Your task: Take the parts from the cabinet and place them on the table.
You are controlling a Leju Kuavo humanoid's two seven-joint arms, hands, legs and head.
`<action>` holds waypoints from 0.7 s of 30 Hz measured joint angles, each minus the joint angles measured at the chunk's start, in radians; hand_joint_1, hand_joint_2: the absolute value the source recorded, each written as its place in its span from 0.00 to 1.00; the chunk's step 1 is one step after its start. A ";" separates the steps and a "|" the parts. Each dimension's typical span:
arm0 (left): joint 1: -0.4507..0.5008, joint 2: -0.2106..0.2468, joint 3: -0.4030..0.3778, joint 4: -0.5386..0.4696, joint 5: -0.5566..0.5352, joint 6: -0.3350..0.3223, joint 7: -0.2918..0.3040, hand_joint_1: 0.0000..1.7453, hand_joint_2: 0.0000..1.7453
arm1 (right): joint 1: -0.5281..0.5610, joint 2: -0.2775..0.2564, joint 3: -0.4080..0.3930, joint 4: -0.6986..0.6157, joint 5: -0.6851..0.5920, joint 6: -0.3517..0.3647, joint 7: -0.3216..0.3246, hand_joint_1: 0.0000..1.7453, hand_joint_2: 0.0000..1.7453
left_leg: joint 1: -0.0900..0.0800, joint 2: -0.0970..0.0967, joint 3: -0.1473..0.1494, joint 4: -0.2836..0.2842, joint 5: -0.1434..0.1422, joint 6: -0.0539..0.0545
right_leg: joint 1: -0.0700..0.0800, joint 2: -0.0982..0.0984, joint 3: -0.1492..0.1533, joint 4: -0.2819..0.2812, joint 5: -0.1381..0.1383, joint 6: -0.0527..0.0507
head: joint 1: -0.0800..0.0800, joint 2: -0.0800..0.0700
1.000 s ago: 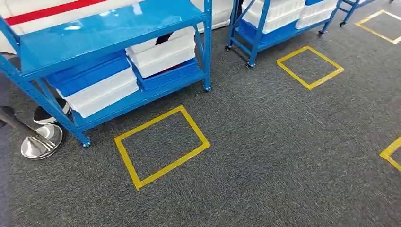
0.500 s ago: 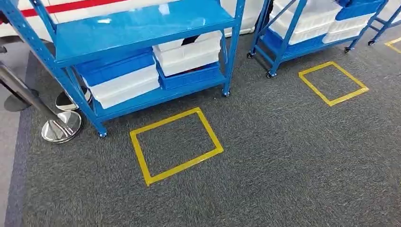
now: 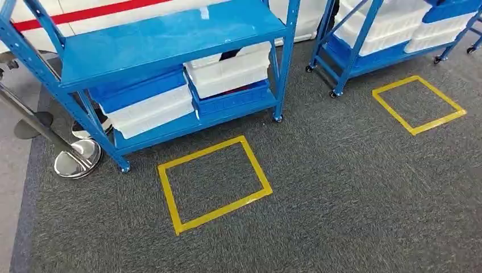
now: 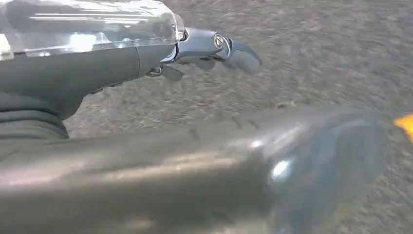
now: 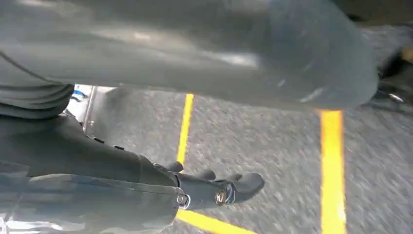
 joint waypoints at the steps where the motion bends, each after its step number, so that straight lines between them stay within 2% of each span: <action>1: 0.002 0.000 0.000 0.000 0.000 0.000 0.001 0.00 0.00 | 0.000 0.000 0.000 0.000 0.001 0.000 -0.002 0.00 0.00 | 0.000 0.000 -0.042 0.030 -0.059 0.000 | 0.003 0.002 0.018 -0.001 -0.015 -0.002 | 0.000 0.000; 2: 0.004 0.000 0.000 0.000 0.000 0.000 0.001 0.00 0.00 | 0.000 0.000 0.000 0.000 0.003 0.000 -0.003 0.00 0.00 | 0.000 0.000 -0.070 0.033 -0.106 0.002 | 0.006 0.006 0.039 -0.003 -0.030 -0.003 | 0.000 0.000; 3: 0.006 0.000 0.001 0.000 0.001 0.001 0.001 0.00 0.00 | 0.000 0.000 0.000 0.000 0.003 0.000 -0.004 0.00 0.00 | 0.000 0.000 -0.089 0.014 -0.130 0.004 | 0.009 0.008 0.061 -0.005 -0.045 -0.003 | 0.000 0.000; 4: 0.009 0.000 0.001 0.000 0.001 0.002 0.001 0.00 0.00 | 0.001 0.000 0.000 0.000 0.003 0.001 -0.004 0.00 0.00 | -0.002 0.000 -0.098 -0.034 -0.129 0.010 | 0.014 0.009 0.090 -0.009 -0.065 -0.002 | 0.000 0.000; 5: 0.012 0.000 0.002 0.000 0.003 0.002 0.001 0.00 0.00 | 0.002 0.000 0.000 0.000 0.003 0.001 -0.004 0.00 0.00 | -0.006 0.000 -0.100 -0.087 -0.092 0.022 | 0.018 0.008 0.114 -0.011 -0.082 -0.002 | 0.000 0.000; 6: 0.018 0.000 0.002 0.000 0.004 0.002 0.001 0.00 0.00 | 0.006 0.000 0.000 0.000 0.003 0.001 -0.004 0.00 0.00 | -0.010 0.000 -0.103 -0.159 0.017 0.039 | 0.021 0.006 0.138 -0.015 -0.103 -0.003 | 0.000 0.000; 7: 0.026 0.004 0.002 0.003 0.004 0.003 0.001 0.00 0.00 | 0.011 0.003 0.000 0.004 0.003 0.002 -0.004 0.00 0.00 | -0.017 0.000 -0.105 -0.206 0.168 0.051 | 0.021 0.005 0.153 -0.012 -0.121 -0.002 | 0.002 0.000; 8: 0.027 0.001 0.002 0.002 0.004 0.003 0.002 0.00 0.00 | 0.008 0.001 0.000 0.004 0.004 0.003 -0.003 0.00 0.00 | -0.029 0.001 -0.096 -0.209 0.173 0.045 | 0.018 0.014 0.169 -0.019 -0.136 0.009 | 0.002 0.000; 9: 0.025 0.000 0.002 0.002 0.003 0.003 0.002 0.00 0.00 | 0.001 0.002 0.000 0.004 0.009 0.003 -0.002 0.00 0.00 | -0.038 0.001 -0.078 -0.215 0.160 0.049 | 0.010 0.013 0.182 -0.033 -0.146 0.016 | 0.002 0.000; 10: 0.017 0.000 0.002 0.002 0.003 0.003 0.001 0.00 0.00 | -0.003 0.002 0.000 0.003 0.019 0.006 -0.002 0.00 0.00 | -0.040 -0.001 -0.061 -0.227 0.150 0.061 | 0.009 0.012 0.197 -0.021 -0.133 0.025 | 0.002 0.000; 11: 0.012 0.003 0.002 0.002 0.003 0.003 0.001 0.00 0.00 | -0.008 0.005 0.000 0.003 0.026 0.010 -0.002 0.00 0.00 | -0.044 -0.002 -0.043 -0.238 0.137 0.067 | 0.005 0.012 0.182 0.021 -0.100 0.031 | 0.002 0.000; 12: 0.010 0.002 0.002 0.002 0.003 0.004 0.001 0.00 0.00 | -0.017 0.005 0.001 0.003 0.034 0.012 -0.003 0.00 0.00 | -0.034 -0.007 -0.013 -0.256 0.135 0.071 | 0.000 0.012 0.134 0.110 -0.058 0.034 | 0.001 0.000; 13: 0.007 0.004 0.002 0.002 0.002 0.004 0.000 0.00 0.00 | -0.015 0.005 0.001 0.003 0.039 0.015 -0.004 0.00 0.00 | -0.033 -0.007 0.012 -0.269 0.126 0.078 | 0.002 0.012 0.080 0.199 -0.022 0.038 | 0.002 0.000; 14: 0.005 0.005 0.002 0.002 0.002 0.005 0.001 0.00 0.00 | -0.015 0.006 0.002 0.003 0.041 0.016 -0.005 0.00 0.00 | -0.032 -0.007 0.035 -0.281 0.118 0.081 | 0.001 0.012 0.025 0.263 -0.032 0.041 | 0.002 0.000; 15: 0.004 0.005 0.002 0.002 0.001 0.006 0.001 0.00 0.00 | -0.016 0.006 0.002 0.003 0.043 0.018 -0.006 0.00 0.00 | -0.030 -0.011 0.057 -0.291 0.110 0.081 | -0.003 0.011 -0.017 0.292 -0.075 0.045 | 0.002 0.000; 16: 0.005 0.003 0.002 0.002 0.000 0.006 0.001 0.00 0.00 | -0.015 0.006 0.002 0.003 0.046 0.018 -0.006 0.00 0.00 | -0.028 -0.020 0.080 -0.300 0.098 0.081 | -0.006 0.011 -0.048 0.298 -0.138 0.050 | 0.002 0.000; 17: 0.005 0.002 0.002 0.002 -0.001 0.007 0.001 0.00 0.00 | -0.014 0.005 0.002 0.003 0.047 0.018 -0.005 0.00 0.00 | -0.024 -0.034 0.105 -0.306 0.084 0.079 | -0.008 0.011 -0.078 0.288 -0.214 0.057 | 0.002 0.000; 18: 0.006 0.000 0.001 0.002 -0.001 0.007 0.001 0.00 0.00 | -0.013 0.003 0.002 0.003 0.048 0.018 -0.004 0.00 0.00 | -0.020 -0.047 0.125 -0.307 0.069 0.076 | -0.010 0.011 -0.099 0.269 -0.259 0.062 | 0.002 0.000; 19: 0.005 0.000 0.001 0.002 -0.001 0.007 0.001 0.00 0.00 | -0.008 0.002 0.002 0.003 0.049 0.018 -0.003 0.00 0.00 | -0.014 -0.060 0.144 -0.307 0.053 0.070 | -0.011 0.011 -0.114 0.235 -0.269 0.064 | 0.002 0.000; 20: 0.006 -0.002 0.001 0.002 -0.002 0.007 0.000 0.00 0.00 | -0.005 -0.001 0.002 0.003 0.049 0.018 -0.003 0.00 0.00 | -0.009 -0.075 0.164 -0.307 0.036 0.062 | -0.013 0.014 -0.123 0.186 -0.232 0.067 | 0.002 0.000; 21: 0.006 -0.004 0.001 0.002 -0.002 0.007 0.000 0.00 0.00 | 0.000 -0.003 0.002 0.003 0.050 0.018 -0.003 0.00 0.00 | -0.005 -0.084 0.184 -0.306 0.019 0.056 | -0.017 0.028 -0.130 0.121 -0.127 0.071 | 0.002 0.000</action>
